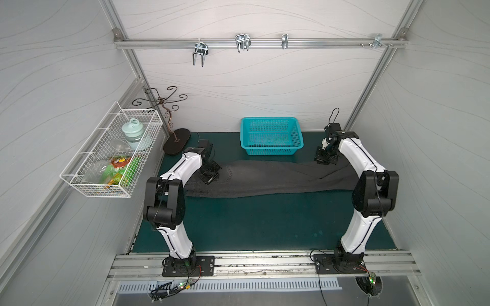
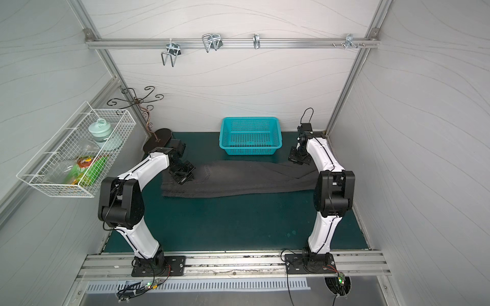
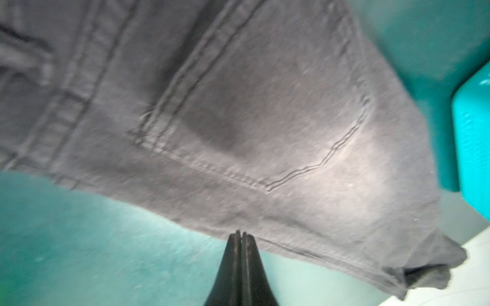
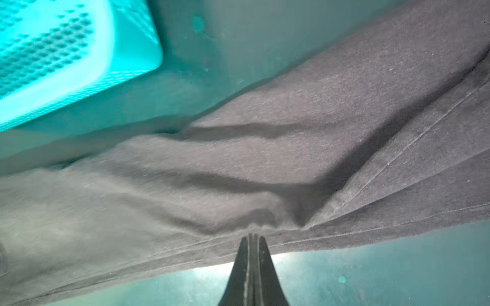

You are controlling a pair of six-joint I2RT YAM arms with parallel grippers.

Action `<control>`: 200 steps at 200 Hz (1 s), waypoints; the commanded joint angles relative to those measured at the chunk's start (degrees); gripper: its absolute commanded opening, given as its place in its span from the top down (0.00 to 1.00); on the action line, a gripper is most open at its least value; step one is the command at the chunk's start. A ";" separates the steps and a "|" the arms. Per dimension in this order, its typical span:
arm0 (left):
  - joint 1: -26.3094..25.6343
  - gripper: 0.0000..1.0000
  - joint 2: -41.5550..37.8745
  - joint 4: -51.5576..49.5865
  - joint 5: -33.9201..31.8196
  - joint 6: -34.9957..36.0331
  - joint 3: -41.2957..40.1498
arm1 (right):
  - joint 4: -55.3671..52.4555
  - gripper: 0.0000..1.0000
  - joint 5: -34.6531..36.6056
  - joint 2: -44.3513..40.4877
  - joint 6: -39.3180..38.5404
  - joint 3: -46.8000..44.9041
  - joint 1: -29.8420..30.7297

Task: Roll up the long pants
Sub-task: Fold the long pant at the center of the board.

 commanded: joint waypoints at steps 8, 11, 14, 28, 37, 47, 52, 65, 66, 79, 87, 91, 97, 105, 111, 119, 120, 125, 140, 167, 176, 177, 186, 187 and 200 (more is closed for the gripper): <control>-0.08 1.00 5.98 5.26 2.13 -3.27 1.42 | -2.85 1.00 -0.07 6.48 -0.13 3.47 -2.52; -0.02 1.00 6.45 5.50 2.36 -3.44 1.32 | -2.61 1.00 -0.50 6.80 0.02 3.64 -2.79; 0.07 1.00 6.87 5.67 2.47 -3.53 1.28 | -2.44 1.00 -0.92 7.12 0.10 3.90 -3.11; 0.46 1.00 8.38 6.00 1.55 -4.02 0.96 | -2.28 1.00 -2.33 8.33 0.45 4.94 -4.15; 1.01 1.00 8.83 6.36 0.91 -4.41 0.31 | -2.54 1.00 -3.01 8.95 -0.04 5.63 -4.66; 2.08 1.00 9.18 6.82 0.39 -4.93 -0.85 | -2.79 1.00 -2.53 9.23 -0.41 6.03 -5.06; 2.69 1.00 9.19 6.85 0.12 -5.11 -1.50 | -2.74 1.00 -2.23 9.25 -0.60 6.04 -5.14; 4.84 1.00 9.54 6.38 -0.62 -5.10 -3.02 | -2.89 1.00 -0.94 9.41 -1.24 6.13 -5.24; 5.10 1.00 9.54 6.36 -0.72 -5.07 -3.11 | -2.94 1.00 -0.85 9.42 -1.25 6.13 -5.29; 7.56 1.00 9.74 5.40 -1.58 -4.52 -4.57 | -3.26 1.00 -0.12 10.05 -1.79 6.61 -5.41; 9.20 1.00 9.64 4.91 -1.97 -3.82 -5.40 | -3.81 1.00 0.84 10.57 -1.85 7.06 -5.50; 9.98 1.00 9.51 4.64 -2.15 -3.47 -5.70 | -3.97 1.00 1.08 10.79 -1.81 7.25 -5.60; 11.00 1.00 9.33 4.31 -2.44 -2.86 -6.14 | -4.12 0.99 1.10 11.34 -1.95 7.51 -5.76; 12.19 1.00 9.12 4.15 -2.64 -1.99 -6.55 | -4.30 0.98 0.90 12.06 -1.96 7.92 -5.86; 12.86 1.00 8.92 3.84 -2.84 -1.47 -6.55 | -4.31 0.98 0.86 12.75 -1.89 8.26 -5.86; 13.41 1.00 8.91 3.61 -2.78 -0.94 -6.47 | -4.31 0.99 0.33 13.56 -1.86 8.79 -5.86; 13.47 1.00 8.87 3.61 -2.77 -0.84 -6.37 | -4.31 0.99 0.27 13.78 -1.83 8.87 -5.86; 13.55 1.00 8.84 3.56 -2.52 -0.54 -6.28 | -4.31 0.99 -0.06 14.49 -1.73 9.41 -5.86; 13.62 1.00 9.15 3.33 -2.39 -0.19 -5.60 | -5.12 1.00 -0.26 16.97 -1.56 11.78 -5.86; 13.62 1.00 9.49 4.79 -1.51 -1.11 -5.86 | -7.91 1.00 0.95 20.92 -2.02 15.36 -5.90; 13.62 1.00 9.88 5.03 -1.12 -1.10 -5.59 | -9.04 1.00 2.09 21.54 -2.45 15.58 -5.86; 13.62 1.00 9.98 5.02 -1.15 -1.10 -5.54 | -9.09 1.00 2.21 21.59 -2.52 15.56 -5.86; 13.60 1.00 10.48 5.01 -1.11 -1.01 -5.08 | -9.52 1.00 3.35 21.44 -2.81 14.67 -6.09; 13.61 1.00 10.54 5.01 -1.10 -1.01 -4.98 | -9.55 1.00 3.45 21.37 -2.83 14.53 -6.11; 13.62 1.00 11.32 4.88 -0.99 -0.76 -4.27 | -9.14 1.00 4.93 19.54 -2.88 11.54 -6.79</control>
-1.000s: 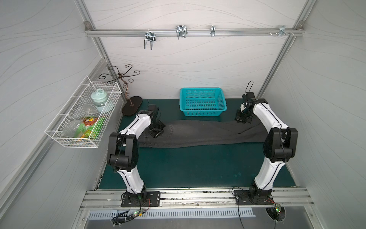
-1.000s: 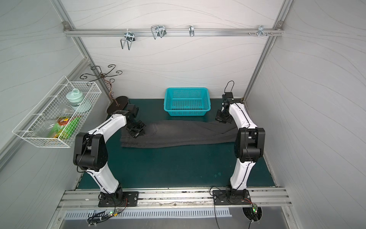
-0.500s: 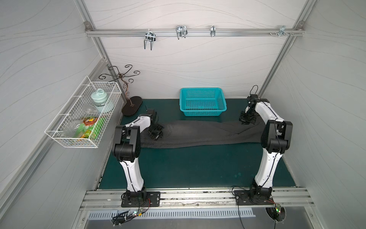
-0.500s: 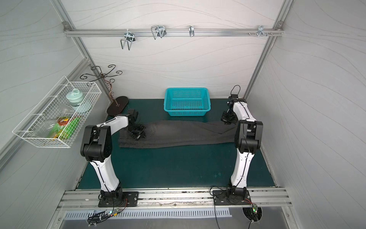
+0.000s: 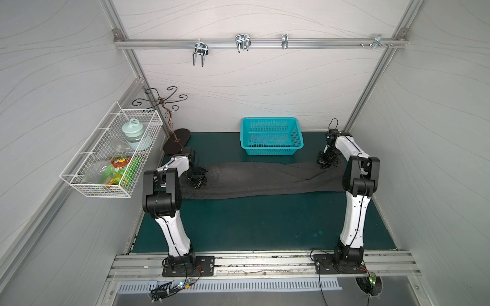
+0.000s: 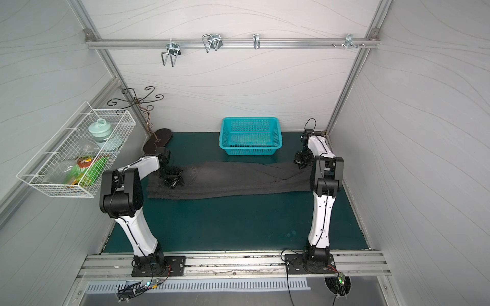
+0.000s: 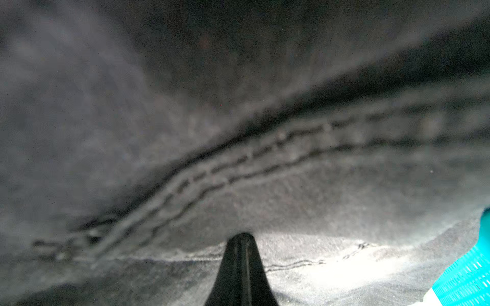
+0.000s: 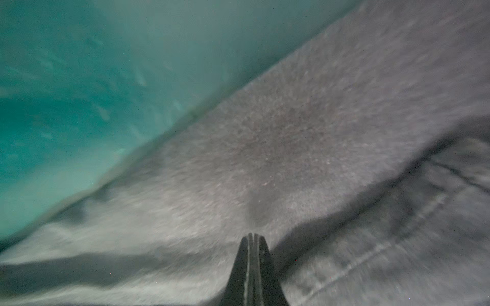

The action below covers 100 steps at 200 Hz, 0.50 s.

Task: Roll up the long pants
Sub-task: Fold the long pant at the center of the board.

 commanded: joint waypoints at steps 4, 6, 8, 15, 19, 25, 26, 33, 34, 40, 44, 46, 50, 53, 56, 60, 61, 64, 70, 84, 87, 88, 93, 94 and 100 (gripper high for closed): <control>0.31 1.00 4.04 -1.46 -3.82 0.74 0.19 | -3.24 1.00 3.89 -2.39 -0.91 -3.52 -1.30; 0.29 1.00 4.14 -1.48 -3.83 0.74 0.28 | -2.96 1.00 4.06 -2.89 -1.02 -4.15 -1.41; 0.30 1.00 4.17 -1.47 -3.81 0.74 0.37 | -2.67 1.00 4.38 -3.41 -1.04 -4.88 -1.61; 0.31 1.00 4.39 -1.42 -3.68 0.83 0.57 | -1.79 1.00 5.10 -5.03 -1.14 -6.98 -2.35; 0.31 1.00 4.50 -1.47 -3.68 0.83 0.76 | -1.50 1.00 5.18 -5.83 -1.29 -8.03 -2.83; 0.31 1.00 4.71 -1.48 -3.67 0.83 0.86 | -1.41 1.00 5.40 -6.91 -1.41 -9.30 -3.71; 0.31 1.00 4.75 -1.47 -3.68 0.83 0.89 | -1.44 1.00 5.42 -7.04 -1.45 -9.43 -3.82; 0.31 1.00 4.95 -1.46 -3.60 0.87 1.08 | -1.78 1.00 5.88 -7.79 -1.72 -10.31 -4.84; 0.31 1.00 4.91 -1.46 -3.60 0.90 1.13 | -1.84 1.00 5.96 -7.91 -1.74 -10.42 -4.96; 0.31 1.00 5.01 -1.37 -3.53 0.92 1.18 | -2.22 1.00 6.40 -8.33 -2.02 -11.08 -5.81; 0.31 1.00 5.12 -1.37 -3.51 0.85 1.32 | -2.52 1.00 6.74 -8.54 -2.14 -11.33 -6.34; 0.31 1.00 5.20 -1.44 -3.51 0.86 1.40 | -2.82 1.00 6.90 -8.58 -2.25 -11.38 -6.62; 0.31 1.00 5.23 -1.50 -3.51 0.91 1.52 | -3.26 1.00 7.42 -8.71 -2.15 -11.55 -7.17; 0.27 1.00 5.31 -1.54 -3.51 0.92 1.60 | -3.53 1.00 7.76 -8.81 -2.19 -11.63 -7.58; 0.30 1.00 5.39 -1.60 -3.51 0.90 1.63 | -3.73 1.00 8.03 -8.88 -2.18 -11.67 -7.94; 0.31 1.00 5.34 -1.55 -3.44 0.87 1.71 | -4.10 1.00 8.43 -9.10 -2.16 -11.82 -8.35; 0.31 1.00 5.37 -1.51 -3.43 0.85 1.71 | -4.23 1.00 8.55 -9.14 -2.13 -11.87 -8.42; 0.31 1.00 5.45 -1.47 -3.42 0.83 1.87 | -4.48 1.00 9.12 -9.19 -2.04 -11.96 -8.73; 0.31 1.00 5.46 -1.55 -3.41 0.82 1.89 | -5.17 1.00 10.24 -9.39 -1.55 -12.05 -9.29; 0.31 1.00 5.43 -1.55 -3.42 0.83 2.15 | -5.52 1.00 11.57 -10.49 -1.52 -12.78 -10.32; 0.29 1.00 5.48 -1.55 -3.42 0.83 2.19 | -5.51 1.00 11.65 -10.78 -1.48 -13.02 -10.50; 0.30 1.00 5.44 -1.51 -3.42 0.83 2.17 | -5.50 1.00 11.66 -10.90 -1.53 -13.09 -10.56; 0.31 1.00 5.48 -1.56 -3.42 0.83 2.23 | -5.51 1.00 11.82 -11.30 -1.38 -13.48 -10.84; 0.27 1.00 5.45 -1.55 -3.42 0.83 2.24 | -5.55 1.00 11.83 -11.43 -1.43 -13.54 -10.90; 0.30 1.00 5.48 -1.60 -3.42 0.91 2.33 | -5.89 1.00 12.07 -11.70 -1.51 -13.75 -11.25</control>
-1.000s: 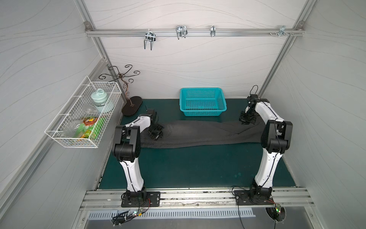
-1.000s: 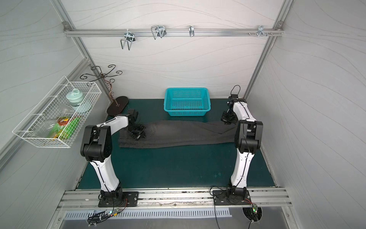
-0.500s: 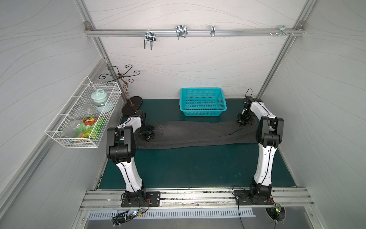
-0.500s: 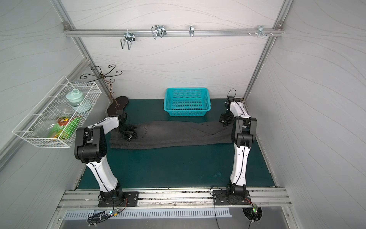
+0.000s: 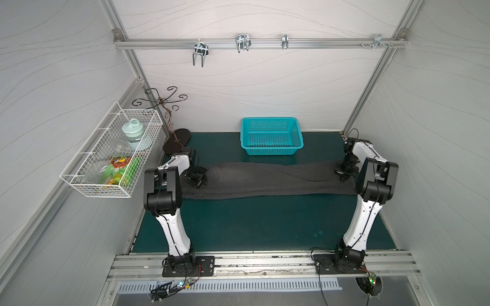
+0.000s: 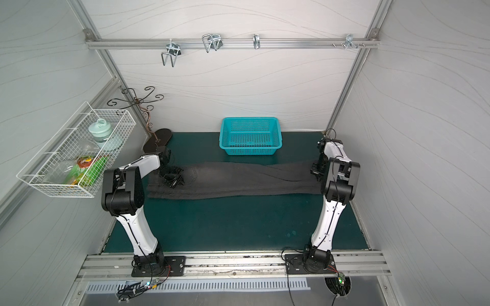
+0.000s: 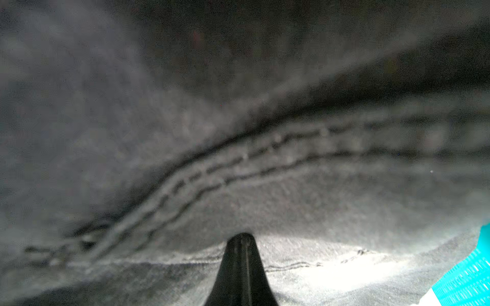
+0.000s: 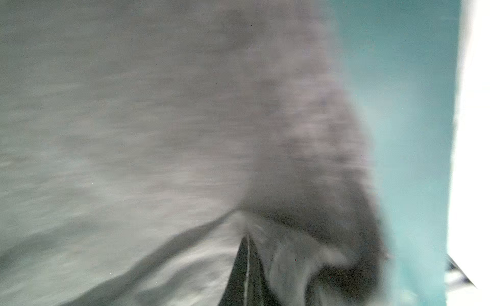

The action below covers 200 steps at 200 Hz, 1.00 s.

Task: Roll up the long pants
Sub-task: Fold the long pant at the center of the board.

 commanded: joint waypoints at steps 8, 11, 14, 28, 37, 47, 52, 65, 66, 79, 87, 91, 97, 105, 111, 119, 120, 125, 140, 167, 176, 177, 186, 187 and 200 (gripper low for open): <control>0.30 1.00 3.68 0.42 -3.81 0.85 0.01 | -4.08 1.00 3.63 -3.71 -0.08 -1.40 -1.29; 0.31 1.00 3.72 0.37 -3.79 0.84 0.10 | -4.41 1.00 3.67 -3.61 -0.07 -1.40 -1.41; 0.31 1.00 3.76 0.41 -3.79 0.87 0.13 | -4.76 1.00 3.79 -3.46 -0.06 -1.39 -1.56; 0.31 1.00 3.84 0.41 -3.66 1.12 0.27 | -5.89 1.00 3.91 -3.29 -0.06 -1.26 -2.05; 0.30 1.00 4.04 0.28 -3.54 1.22 0.32 | -5.28 1.00 3.45 -4.33 -0.02 -1.88 -1.84; 0.31 1.00 4.04 0.12 -3.53 1.31 0.37 | -3.70 1.00 1.30 -6.29 0.13 -3.09 -1.42; 0.30 1.00 4.01 0.15 -3.57 1.30 0.24 | -2.95 1.00 0.44 -7.44 0.44 -3.51 -1.12; 0.31 1.00 3.66 0.37 -3.62 1.31 -0.05 | -0.24 1.00 -3.83 -10.55 0.13 -4.69 0.14; 0.31 1.00 3.68 0.35 -3.62 1.31 -0.10 | 0.02 1.00 -4.23 -10.76 0.02 -4.75 0.32; 0.31 1.00 3.36 0.54 -3.64 1.22 -0.51 | 1.12 1.00 -9.22 -12.00 -0.85 -4.84 2.48; 0.31 1.00 3.28 0.68 -3.62 1.15 -0.69 | 0.87 1.00 -11.68 -11.73 -1.13 -4.04 4.26; 0.31 1.00 3.31 0.61 -3.62 1.22 -0.78 | 0.54 1.00 -12.16 -11.40 -1.23 -3.47 5.30; 0.25 1.00 3.31 0.60 -3.60 1.22 -0.77 | -0.23 1.00 -12.63 -10.75 -1.19 -2.47 6.93; 0.31 1.00 3.28 0.72 -3.53 1.23 -0.86 | -0.62 1.00 -13.74 -9.86 -1.25 -1.13 9.21; 0.31 1.00 3.21 0.70 -3.53 1.22 -0.88 | -0.91 1.00 -15.00 -9.08 -1.27 -0.16 10.96; 0.31 1.00 3.11 0.68 -3.42 1.23 -0.95 | -1.21 1.00 -16.41 -8.15 -1.09 1.02 12.99; 0.31 1.00 3.10 0.68 -3.43 1.23 -0.95 | -1.21 1.00 -16.59 -8.01 -1.07 1.09 13.34; 0.31 1.00 3.02 0.60 -3.44 1.23 -0.88 | -1.14 1.00 -17.49 -7.28 -1.06 1.53 14.61; 0.31 1.00 2.71 0.55 -3.43 1.35 -0.93 | -0.82 1.00 -19.58 -4.91 -0.90 2.38 17.48; 0.31 1.00 2.32 0.00 -3.44 1.65 -0.69 | -0.25 1.00 -20.36 -2.48 -0.59 1.12 19.31; 0.27 1.00 2.22 -0.02 -3.44 1.66 -0.74 | 0.18 1.00 -19.96 -3.07 -0.61 -0.39 19.23; 0.29 1.00 2.17 -0.02 -3.44 1.62 -0.71 | 0.19 1.00 -19.85 -3.14 -0.61 -0.49 19.22; 0.31 1.00 1.98 -0.10 -3.44 1.67 -0.69 | 0.47 1.00 -19.33 -3.90 -0.87 -1.96 18.88; 0.31 1.00 2.01 -0.11 -3.44 1.67 -0.69 | 0.47 1.00 -19.23 -3.96 -0.88 -2.15 18.83; 0.27 1.00 2.03 -0.11 -3.53 1.74 -0.60 | 0.17 1.00 -18.66 -4.83 -1.28 -4.05 18.20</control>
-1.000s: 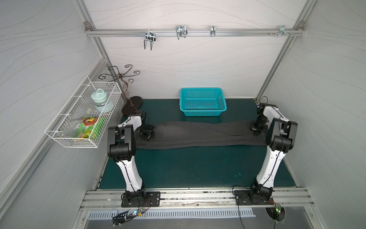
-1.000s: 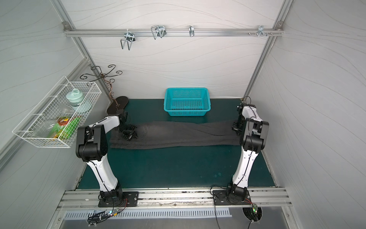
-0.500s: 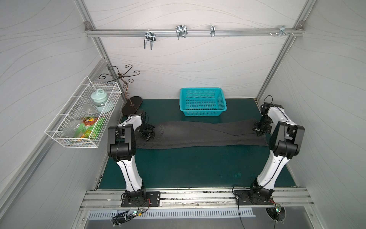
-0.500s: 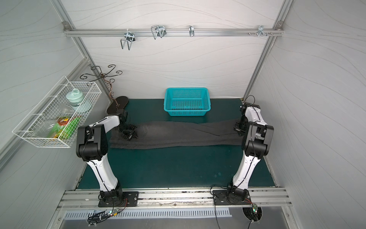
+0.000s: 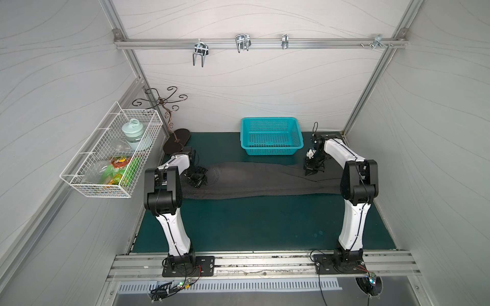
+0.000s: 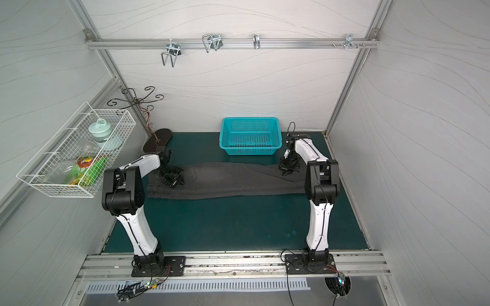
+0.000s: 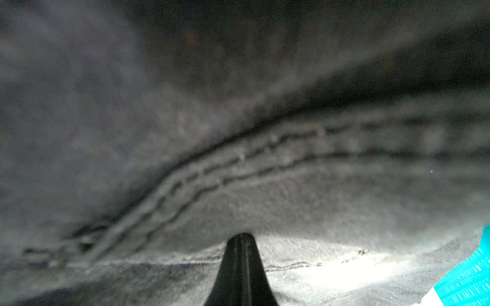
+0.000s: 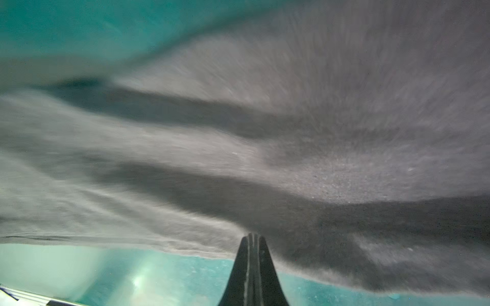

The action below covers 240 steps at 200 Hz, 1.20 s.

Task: Roll up the long pants
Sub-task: Fold the long pant at the center of the board.

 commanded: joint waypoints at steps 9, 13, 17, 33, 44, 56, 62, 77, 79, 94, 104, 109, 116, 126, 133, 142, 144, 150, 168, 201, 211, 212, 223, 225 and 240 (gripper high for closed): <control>0.31 1.00 1.90 0.45 -3.59 1.24 -1.09 | -1.21 1.00 0.62 -2.07 -0.75 -3.64 -2.19; 0.31 1.00 1.98 0.37 -3.55 1.31 -1.02 | -1.37 1.00 0.87 -2.25 -0.80 -4.20 -2.38; 0.31 1.00 1.98 0.35 -3.54 1.34 -1.01 | -1.44 1.00 1.11 -2.44 -0.71 -4.59 -2.66; 0.31 1.00 2.07 0.36 -3.62 1.27 -1.02 | -1.89 1.00 2.06 -3.23 -0.39 -6.50 -3.05; 0.27 1.00 2.01 0.13 -3.64 1.27 -0.93 | -2.17 1.00 3.06 -3.65 -0.03 -7.54 -3.10; 0.31 1.00 2.12 -0.03 -3.64 1.47 -0.67 | -2.69 1.00 4.33 -4.01 0.10 -8.36 -3.09; 0.31 1.00 2.11 -0.17 -3.68 1.56 -0.43 | -3.12 1.00 4.94 -4.04 0.25 -8.73 -3.18; 0.31 1.00 2.24 -0.61 -3.81 1.64 0.16 | -4.08 1.00 6.40 -4.03 0.44 -9.33 -3.27; 0.31 1.00 2.25 -0.68 -3.81 1.68 0.22 | -4.18 1.00 6.59 -4.05 0.50 -9.41 -3.29; 0.31 1.00 2.26 -0.93 -3.87 1.69 0.87 | -4.93 1.00 8.13 -4.04 0.67 -9.93 -3.52; 0.31 1.00 2.28 -1.06 -3.90 1.77 1.32 | -5.30 1.00 9.03 -4.03 0.90 -10.23 -4.03; 0.31 1.00 2.30 -1.25 -3.90 1.86 1.56 | -5.44 1.00 9.34 -3.99 0.92 -10.46 -4.28; 0.31 1.00 2.40 -1.66 -3.90 1.94 1.90 | -5.59 1.00 9.90 -3.94 1.11 -10.71 -4.94; 0.31 1.00 2.29 -2.14 -3.90 2.21 2.57 | -5.62 1.00 10.58 -3.59 1.27 -11.14 -6.10; 0.27 1.00 2.12 -2.72 -3.90 2.51 3.05 | -5.37 1.00 11.51 -3.25 1.46 -11.50 -7.10; 0.31 1.00 2.06 -4.03 -3.97 3.19 3.89 | -4.94 1.00 12.07 -2.42 1.58 -11.66 -8.44; 0.31 1.00 2.01 -4.22 -3.98 3.36 4.08 | -4.85 1.00 12.11 -2.18 1.57 -11.60 -8.80; 0.31 1.00 1.84 -5.12 -4.14 4.00 4.62 | -4.54 1.00 12.55 -1.41 1.59 -11.33 -9.70; 0.40 1.00 1.85 -8.83 -4.66 6.63 6.94 | -4.12 1.00 15.13 0.84 1.57 -9.36 -11.78; 0.52 1.00 1.15 -14.69 -6.60 11.45 8.70 | -4.41 1.00 16.90 2.70 2.62 -3.87 -14.23; 0.57 1.00 0.45 -15.41 -6.88 12.00 8.34 | -4.15 1.00 17.10 2.00 3.23 -2.91 -14.25; 0.57 1.00 0.30 -15.49 -6.88 12.03 8.28 | -4.05 1.00 17.06 1.84 3.19 -2.81 -14.21; 0.58 1.00 -0.76 -15.90 -6.89 12.24 7.79 | -3.24 1.00 17.02 0.48 3.66 -2.70 -14.14; 0.53 1.00 -0.98 -15.91 -6.89 12.26 7.60 | -3.07 1.00 16.98 0.28 3.77 -2.75 -14.16; 0.58 1.00 -2.72 -15.82 -6.16 11.83 6.54 | -2.49 1.00 18.03 -1.67 4.33 -3.17 -14.14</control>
